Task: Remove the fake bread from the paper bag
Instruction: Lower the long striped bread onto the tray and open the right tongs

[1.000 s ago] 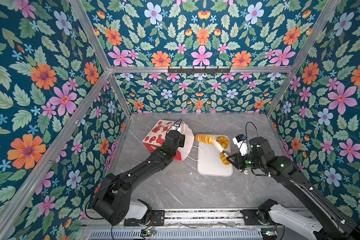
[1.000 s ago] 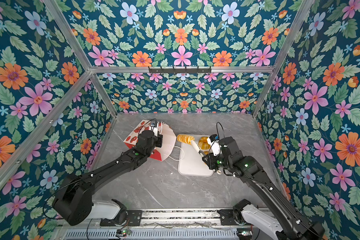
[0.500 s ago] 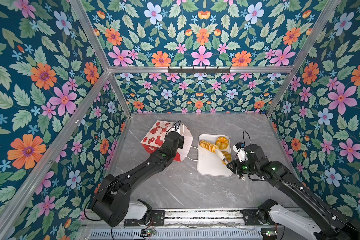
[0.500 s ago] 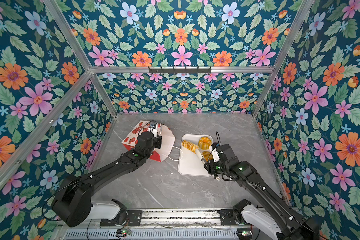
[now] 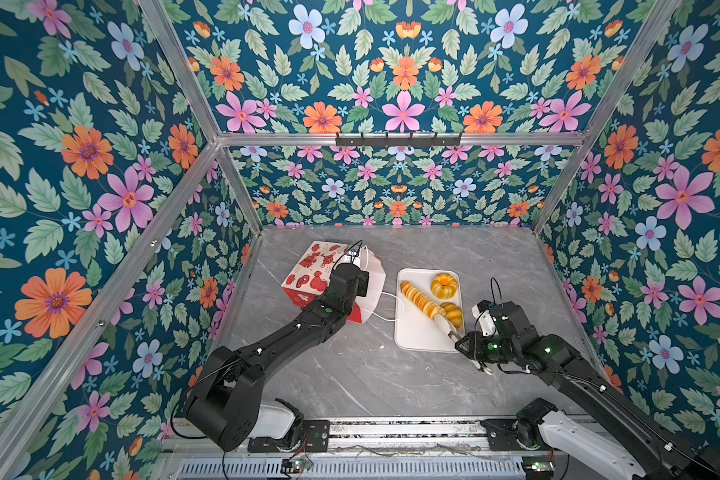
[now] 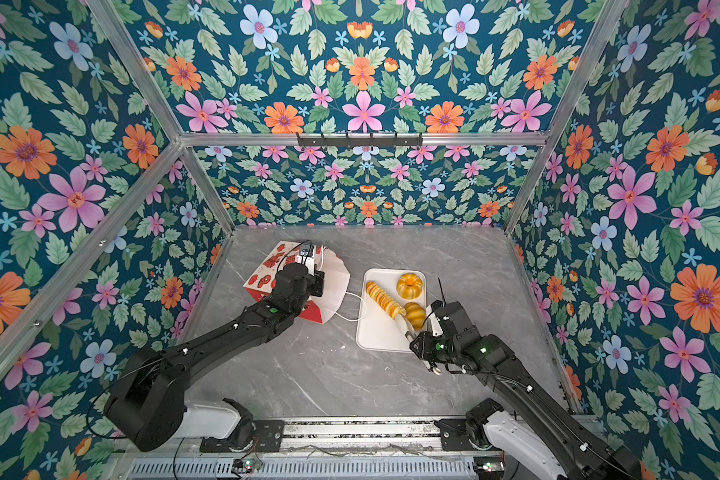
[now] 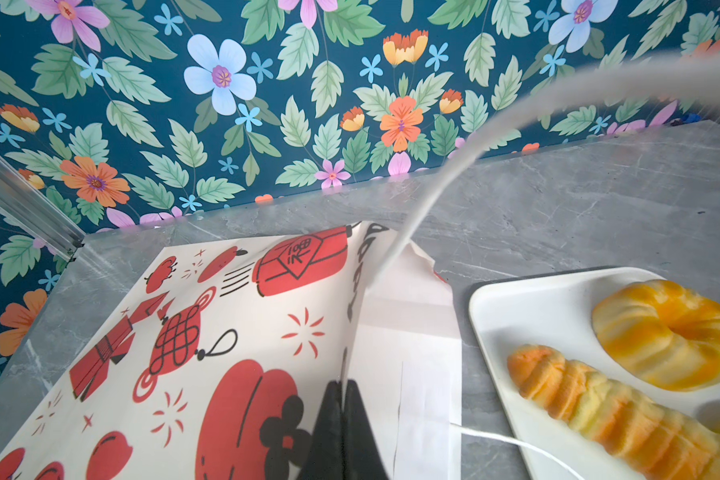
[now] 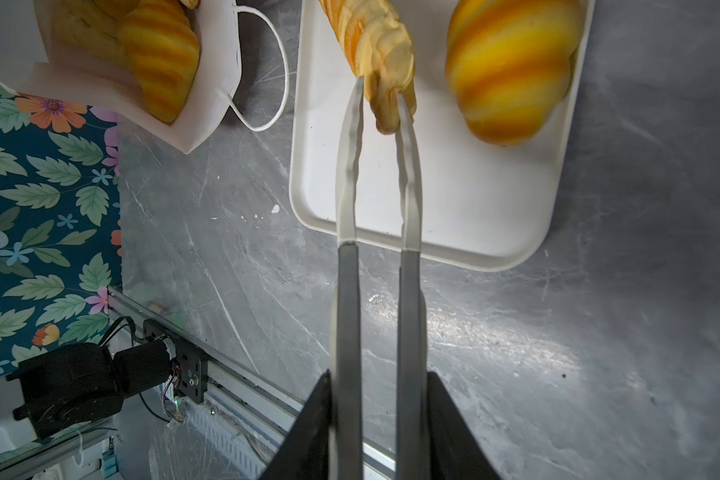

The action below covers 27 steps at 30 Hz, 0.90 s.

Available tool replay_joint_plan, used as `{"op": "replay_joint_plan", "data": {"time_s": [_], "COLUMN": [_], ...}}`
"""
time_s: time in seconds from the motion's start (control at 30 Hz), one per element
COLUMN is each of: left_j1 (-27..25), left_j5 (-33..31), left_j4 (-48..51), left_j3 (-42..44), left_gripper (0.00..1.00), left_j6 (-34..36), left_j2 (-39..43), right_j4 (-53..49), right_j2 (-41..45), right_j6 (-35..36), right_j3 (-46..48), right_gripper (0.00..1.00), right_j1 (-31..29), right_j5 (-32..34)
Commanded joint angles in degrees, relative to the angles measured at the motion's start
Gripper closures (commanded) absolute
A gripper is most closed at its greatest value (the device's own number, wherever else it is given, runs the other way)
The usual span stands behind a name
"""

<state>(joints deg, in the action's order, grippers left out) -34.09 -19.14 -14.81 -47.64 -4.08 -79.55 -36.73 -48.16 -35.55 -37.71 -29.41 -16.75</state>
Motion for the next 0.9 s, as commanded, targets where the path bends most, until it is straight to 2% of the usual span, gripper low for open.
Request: {"op": "replay_joint_plan", "data": {"time_s": [0.0, 0.33, 0.63, 0.87], "left_j1": [0.16, 0.34, 0.51, 0.60], "left_j5": [0.28, 0.30, 0.38, 0.73], "left_j4": [-1.80, -1.98, -2.07, -2.48], "left_j3": [-0.20, 0.32, 0.53, 0.74], "left_gripper": [1.00, 1.00, 1.00, 1.00], "left_j6": [0.03, -0.01, -0.05, -0.08], "left_j2": [-0.39, -0.09, 0.18, 0.18], "right_j4": [-1.27, -6.60, -10.99, -8.88], "right_j2": [0.05, -2.59, -3.61, -4.52], "right_j6": [-0.60, 3.91, 7.45, 10.28], "right_j3": [-1.32, -7.91, -14.74, -15.28], "right_gripper": [0.62, 0.57, 0.57, 0.57], "right_j1": [-0.12, -0.04, -0.06, -0.08], "right_j5": [-0.18, 2.82, 2.88, 3.56]}}
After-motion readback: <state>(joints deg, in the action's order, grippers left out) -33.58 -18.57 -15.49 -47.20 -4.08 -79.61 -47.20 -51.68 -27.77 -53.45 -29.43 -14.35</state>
